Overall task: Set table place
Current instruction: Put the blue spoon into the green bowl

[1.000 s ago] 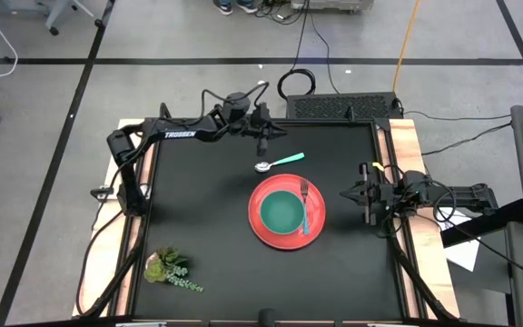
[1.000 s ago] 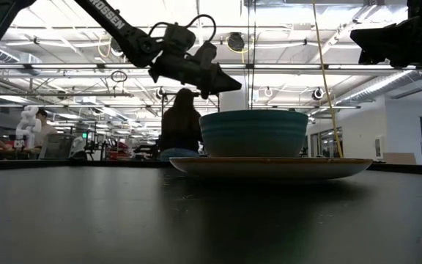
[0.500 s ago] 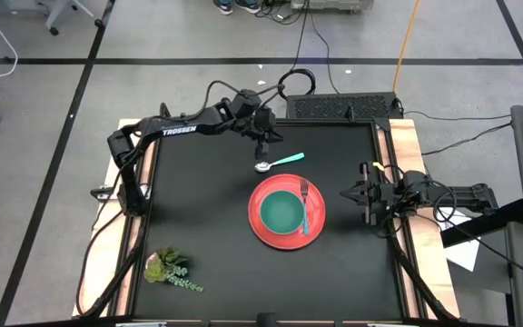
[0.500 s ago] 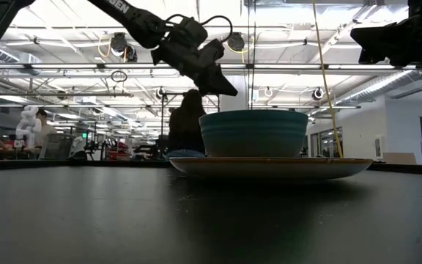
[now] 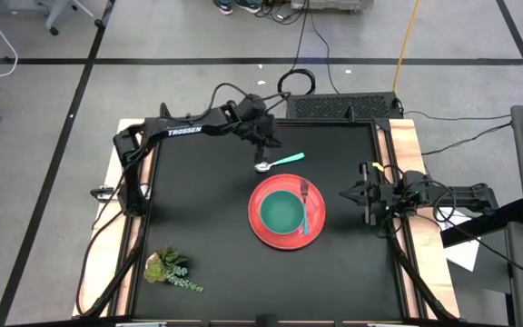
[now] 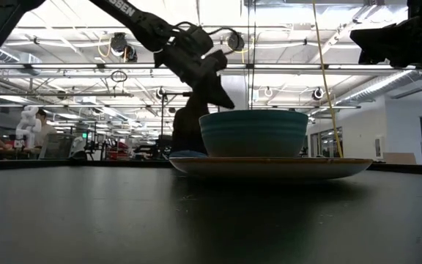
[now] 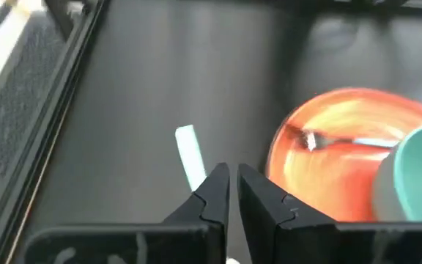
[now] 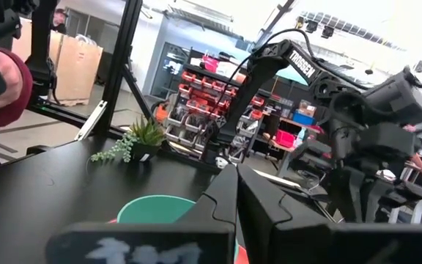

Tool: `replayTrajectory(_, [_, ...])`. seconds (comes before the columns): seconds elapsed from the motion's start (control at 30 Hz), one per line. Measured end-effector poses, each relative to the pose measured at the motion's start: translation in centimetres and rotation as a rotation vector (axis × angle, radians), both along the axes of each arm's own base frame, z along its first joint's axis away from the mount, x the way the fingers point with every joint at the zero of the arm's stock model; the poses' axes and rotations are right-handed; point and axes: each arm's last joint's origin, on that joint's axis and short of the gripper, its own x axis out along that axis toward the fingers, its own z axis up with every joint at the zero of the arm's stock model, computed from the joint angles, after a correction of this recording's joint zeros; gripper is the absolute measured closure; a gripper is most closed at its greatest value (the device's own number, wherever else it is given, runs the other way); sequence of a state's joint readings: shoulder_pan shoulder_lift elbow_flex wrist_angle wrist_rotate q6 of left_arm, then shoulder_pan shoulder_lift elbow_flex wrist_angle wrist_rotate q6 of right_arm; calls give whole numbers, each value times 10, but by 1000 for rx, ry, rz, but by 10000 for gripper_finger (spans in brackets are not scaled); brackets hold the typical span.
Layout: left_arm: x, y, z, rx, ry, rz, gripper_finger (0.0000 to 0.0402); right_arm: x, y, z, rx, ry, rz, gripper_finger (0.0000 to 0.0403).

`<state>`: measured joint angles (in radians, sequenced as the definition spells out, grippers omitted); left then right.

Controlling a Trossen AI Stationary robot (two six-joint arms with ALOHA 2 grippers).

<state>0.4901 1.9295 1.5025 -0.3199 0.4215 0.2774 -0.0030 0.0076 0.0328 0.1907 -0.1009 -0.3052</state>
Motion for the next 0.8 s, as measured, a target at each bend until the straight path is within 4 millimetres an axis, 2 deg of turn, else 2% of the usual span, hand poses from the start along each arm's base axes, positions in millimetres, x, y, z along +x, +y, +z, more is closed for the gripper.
replayTrajectory(0.43, [34,5,-7,59,313,-26,369,1,-1,0,7,5,-29,403])
replayTrajectory(0.6, [40,-3,-13,66,401,-85,369,2,-1,0,9,9,-29,403])
replayTrajectory(0.8, [47,-11,-20,118,425,-101,369,2,-1,-1,10,20,-29,403])
